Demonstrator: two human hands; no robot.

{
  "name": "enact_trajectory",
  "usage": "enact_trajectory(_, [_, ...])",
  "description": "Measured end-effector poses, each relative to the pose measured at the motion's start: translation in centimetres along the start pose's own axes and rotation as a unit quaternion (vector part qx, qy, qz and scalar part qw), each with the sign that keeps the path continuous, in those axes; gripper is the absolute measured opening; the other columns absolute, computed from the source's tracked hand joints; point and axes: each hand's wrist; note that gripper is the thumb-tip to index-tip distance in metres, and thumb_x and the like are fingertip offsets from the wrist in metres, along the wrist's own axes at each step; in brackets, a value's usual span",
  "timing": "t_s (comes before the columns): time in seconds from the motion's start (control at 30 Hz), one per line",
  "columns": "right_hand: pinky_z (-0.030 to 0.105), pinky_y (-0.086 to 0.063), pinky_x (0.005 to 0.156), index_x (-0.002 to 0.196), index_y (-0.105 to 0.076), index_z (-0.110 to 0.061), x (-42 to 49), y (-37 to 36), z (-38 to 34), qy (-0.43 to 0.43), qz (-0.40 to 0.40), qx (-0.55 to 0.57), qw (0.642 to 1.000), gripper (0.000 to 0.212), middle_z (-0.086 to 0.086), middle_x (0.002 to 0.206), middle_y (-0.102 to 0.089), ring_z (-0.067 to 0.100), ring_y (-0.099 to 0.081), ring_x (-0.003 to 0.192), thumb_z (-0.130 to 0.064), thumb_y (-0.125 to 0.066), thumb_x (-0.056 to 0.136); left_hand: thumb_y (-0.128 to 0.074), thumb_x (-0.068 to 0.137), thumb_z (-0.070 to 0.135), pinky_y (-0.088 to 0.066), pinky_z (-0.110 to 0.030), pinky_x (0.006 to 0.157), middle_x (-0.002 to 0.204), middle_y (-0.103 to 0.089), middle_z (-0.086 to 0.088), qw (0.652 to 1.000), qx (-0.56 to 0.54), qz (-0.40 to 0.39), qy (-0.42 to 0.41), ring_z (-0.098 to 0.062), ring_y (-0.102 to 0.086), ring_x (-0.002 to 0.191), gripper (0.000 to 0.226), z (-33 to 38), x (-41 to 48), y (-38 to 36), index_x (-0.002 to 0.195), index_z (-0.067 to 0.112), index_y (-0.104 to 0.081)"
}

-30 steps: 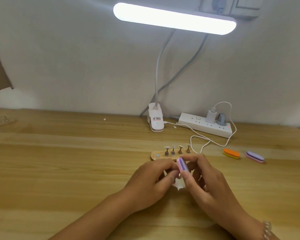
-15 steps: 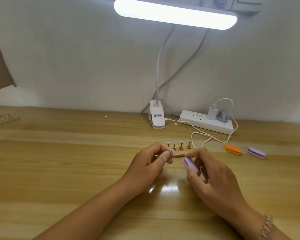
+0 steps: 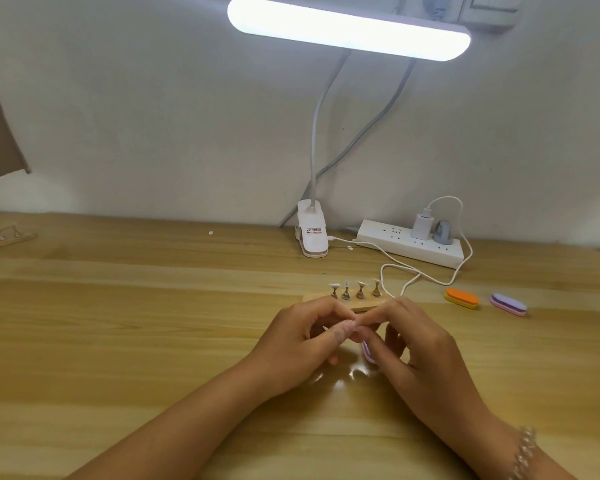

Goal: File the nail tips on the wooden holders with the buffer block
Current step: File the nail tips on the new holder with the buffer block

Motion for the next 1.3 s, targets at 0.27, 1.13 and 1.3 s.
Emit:
enact_trajectory(0.27, [0.032,-0.053,0.058,0.094,-0.062,-0.026,-0.07,-0.25,0.16,-0.010,-0.004,-0.002,1.000,0.007,-0.014,0.091,-0.059,0.012,-0.061,0.076,-0.028,-0.067,0.089,-0.061,0.097,0.011,-0.056,-0.029,0.073,0.088,-0.071,0.009,1.000,0.003,-0.011,-0.017,-0.009,-0.069,0.072,0.014,0.17,0.02,-0.09,0.095,0.020,-0.070])
enact_trajectory(1.13, [0.030,-0.048,0.055,0.090,-0.065,-0.029,-0.16,0.03,-0.02,0.007,-0.051,-0.102,0.993,0.009,-0.020,0.082,-0.054,0.005,-0.050,0.071,-0.026,-0.071,0.083,-0.073,0.084,0.009,-0.053,-0.020,0.075,0.088,-0.076,0.009,0.995,0.085,0.041,-0.016,-0.005,-0.072,0.082,0.037,0.02,-0.14,-0.49,0.098,0.036,-0.053])
enact_trajectory(1.3, [0.034,-0.050,0.055,0.090,-0.067,-0.028,-0.14,0.21,-0.09,0.021,-0.049,-0.120,0.991,0.005,-0.016,0.087,-0.059,0.010,-0.054,0.077,-0.028,-0.067,0.086,-0.071,0.087,0.010,-0.043,-0.011,0.071,0.089,-0.075,0.014,0.991,0.125,0.038,-0.029,-0.003,-0.069,0.083,0.033,0.42,-0.35,-0.50,0.102,0.033,-0.054])
Point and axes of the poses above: each hand's wrist, its own x-axis towards the middle knuckle, its own y-axis out of the back of the hand, z = x × y
